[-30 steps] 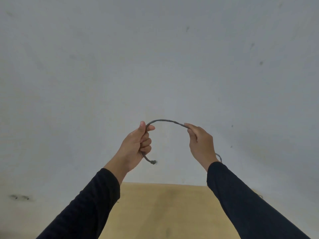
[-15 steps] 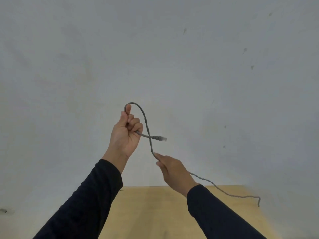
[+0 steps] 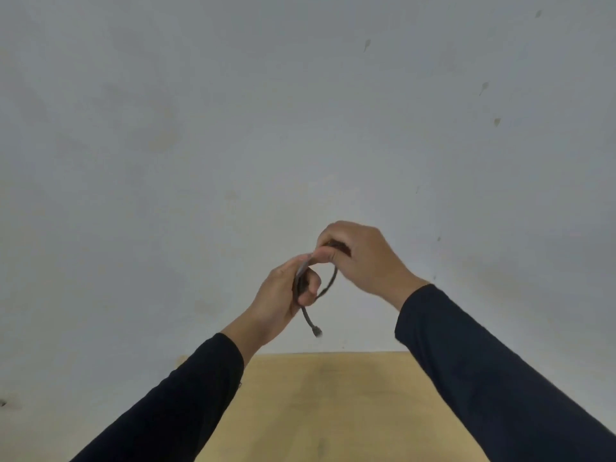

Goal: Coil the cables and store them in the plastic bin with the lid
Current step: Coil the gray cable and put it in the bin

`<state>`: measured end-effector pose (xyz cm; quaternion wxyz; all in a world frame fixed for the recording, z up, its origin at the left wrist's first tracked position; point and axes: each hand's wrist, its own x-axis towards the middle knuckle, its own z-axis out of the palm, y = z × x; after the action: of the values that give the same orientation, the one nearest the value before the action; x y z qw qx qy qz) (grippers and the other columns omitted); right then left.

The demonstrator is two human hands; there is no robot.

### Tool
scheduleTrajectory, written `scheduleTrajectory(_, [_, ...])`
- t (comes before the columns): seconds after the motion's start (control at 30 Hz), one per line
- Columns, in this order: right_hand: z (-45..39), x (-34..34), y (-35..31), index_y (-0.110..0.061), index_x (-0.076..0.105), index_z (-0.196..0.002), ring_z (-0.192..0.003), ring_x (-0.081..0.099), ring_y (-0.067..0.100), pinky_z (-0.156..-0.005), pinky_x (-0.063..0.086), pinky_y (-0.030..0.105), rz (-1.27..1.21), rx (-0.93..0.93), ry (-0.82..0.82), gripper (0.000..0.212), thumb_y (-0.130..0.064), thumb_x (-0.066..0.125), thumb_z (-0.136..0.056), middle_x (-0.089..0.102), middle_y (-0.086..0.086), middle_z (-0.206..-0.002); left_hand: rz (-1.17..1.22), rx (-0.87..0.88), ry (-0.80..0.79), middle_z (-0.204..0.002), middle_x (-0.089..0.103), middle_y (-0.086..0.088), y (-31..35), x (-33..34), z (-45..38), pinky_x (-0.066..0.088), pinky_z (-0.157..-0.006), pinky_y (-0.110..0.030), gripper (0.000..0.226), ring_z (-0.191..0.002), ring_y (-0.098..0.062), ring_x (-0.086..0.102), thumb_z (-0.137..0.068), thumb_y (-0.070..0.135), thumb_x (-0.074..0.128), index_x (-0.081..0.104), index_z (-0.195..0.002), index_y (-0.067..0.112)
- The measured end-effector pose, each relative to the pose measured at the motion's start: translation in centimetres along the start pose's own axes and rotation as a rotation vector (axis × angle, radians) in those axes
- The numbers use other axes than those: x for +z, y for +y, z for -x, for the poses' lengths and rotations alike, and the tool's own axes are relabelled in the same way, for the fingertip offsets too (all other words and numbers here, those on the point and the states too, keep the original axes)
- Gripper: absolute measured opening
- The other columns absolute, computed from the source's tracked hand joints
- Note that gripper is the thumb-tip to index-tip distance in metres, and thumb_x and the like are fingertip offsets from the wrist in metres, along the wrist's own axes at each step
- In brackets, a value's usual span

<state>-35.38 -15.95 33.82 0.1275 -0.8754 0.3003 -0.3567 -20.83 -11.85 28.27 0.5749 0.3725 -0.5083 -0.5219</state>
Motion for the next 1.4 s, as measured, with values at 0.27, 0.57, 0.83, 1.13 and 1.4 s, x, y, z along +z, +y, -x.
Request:
scheduleTrajectory(0.27, [0.9,1.7,1.2,-0.022,0.069,-0.09,-0.051,0.045,0.006,-0.05,0.035,0.011,-0.297,0.23,0.053,0.014,-0.028,0.056,-0.09,0.06,-0.002,-0.063,0.195,-0.085,0.033,-0.054,0.021,0.006,0.6,-0.4,0.1,0.024,-0.044,-0.018,0.041,-0.041,-0.007,0.022,-0.1,0.025,0.033,0.068,-0.084,0.015])
scheduleTrajectory(0.57, [1.0,2.3,2.1,-0.02,0.067,-0.073,-0.057,0.04,0.018,-0.057,0.036,0.031,-0.446,0.393,0.22,0.023,-0.034,0.058,-0.089,0.046,0.001,-0.058,-0.064,0.084,0.158,-0.054,0.029,0.009,-1.1,0.6,0.8,0.041,-0.07,-0.03,0.037,-0.045,-0.007,0.037,-0.102,0.027,0.029,0.059,-0.085,0.014])
scheduleTrajectory(0.83, [1.1,2.2,2.7,-0.023,0.071,-0.093,-0.052,0.044,0.006,-0.053,0.04,0.018,-0.421,0.364,0.226,0.025,-0.022,0.046,-0.096,0.056,-0.01,-0.064,0.355,0.027,0.15,-0.052,0.024,0.009,0.1,1.3,0.5,0.023,-0.045,-0.018,0.035,-0.043,-0.006,0.022,-0.101,0.029,0.032,0.055,-0.081,0.014])
scheduleTrajectory(1.13, [4.8,7.9,2.1,-0.021,0.053,-0.126,-0.052,0.045,-0.002,-0.059,0.038,0.015,-0.149,0.295,-0.076,0.032,-0.023,0.038,-0.099,0.05,-0.016,-0.067,0.673,0.168,0.267,-0.049,0.031,0.01,4.0,0.1,-3.6,0.033,-0.046,-0.015,0.038,-0.042,-0.005,0.029,-0.102,0.031,0.027,0.057,-0.083,0.016])
scheduleTrajectory(1.4, [2.5,3.5,-0.8,-0.006,0.062,-0.089,-0.057,0.05,0.016,-0.056,0.039,0.027,0.109,0.04,-0.253,0.028,-0.027,0.045,-0.096,0.06,0.003,-0.068,-0.237,0.213,0.399,-0.058,0.04,0.008,0.2,-1.5,-2.5,0.036,-0.06,-0.022,0.034,-0.057,-0.009,0.04,-0.101,0.033,0.029,0.062,-0.094,0.025])
